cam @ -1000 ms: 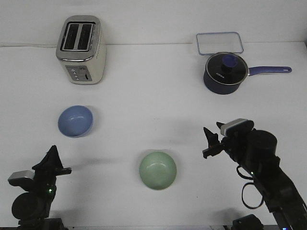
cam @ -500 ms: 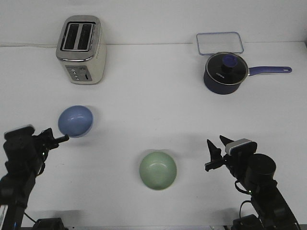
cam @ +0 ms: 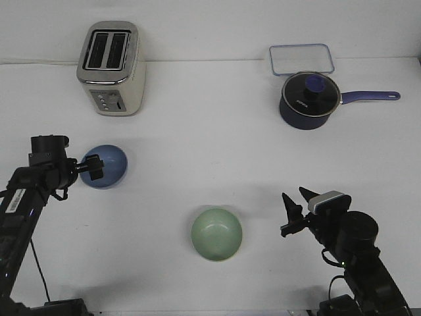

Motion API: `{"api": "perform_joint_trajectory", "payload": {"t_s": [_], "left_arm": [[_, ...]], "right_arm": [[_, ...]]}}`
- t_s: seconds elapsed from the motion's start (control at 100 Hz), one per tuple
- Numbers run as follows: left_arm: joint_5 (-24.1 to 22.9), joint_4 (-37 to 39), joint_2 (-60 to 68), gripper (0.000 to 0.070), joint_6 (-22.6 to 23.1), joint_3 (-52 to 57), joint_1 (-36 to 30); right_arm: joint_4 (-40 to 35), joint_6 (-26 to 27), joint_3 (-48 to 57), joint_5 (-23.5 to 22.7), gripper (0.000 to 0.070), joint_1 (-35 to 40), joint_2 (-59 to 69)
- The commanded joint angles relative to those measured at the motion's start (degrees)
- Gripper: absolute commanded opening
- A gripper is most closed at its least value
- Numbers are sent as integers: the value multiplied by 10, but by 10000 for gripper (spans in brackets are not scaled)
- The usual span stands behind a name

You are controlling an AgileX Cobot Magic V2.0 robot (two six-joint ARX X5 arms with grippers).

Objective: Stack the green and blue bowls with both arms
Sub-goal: 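Reach the left gripper to the light blue bowl and grasp its rim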

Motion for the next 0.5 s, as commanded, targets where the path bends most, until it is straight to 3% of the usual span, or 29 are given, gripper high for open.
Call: {"api": "perform_joint_trajectory", "payload": {"t_s": [0.0,0.37,0.41,0.49], "left_arm": [[3,1,30,584,18,16,5],[61,33,144,561,19,24,42],[62,33,151,520,19,24,42],[63,31,159,342,20,24,42]], "right_arm": [[4,-5,3,-6,330,1,2],[4,-5,3,-7,330,1,2],[4,-5,3,-7,330,1,2],[4,-5,3,-6,330,1,2]]}}
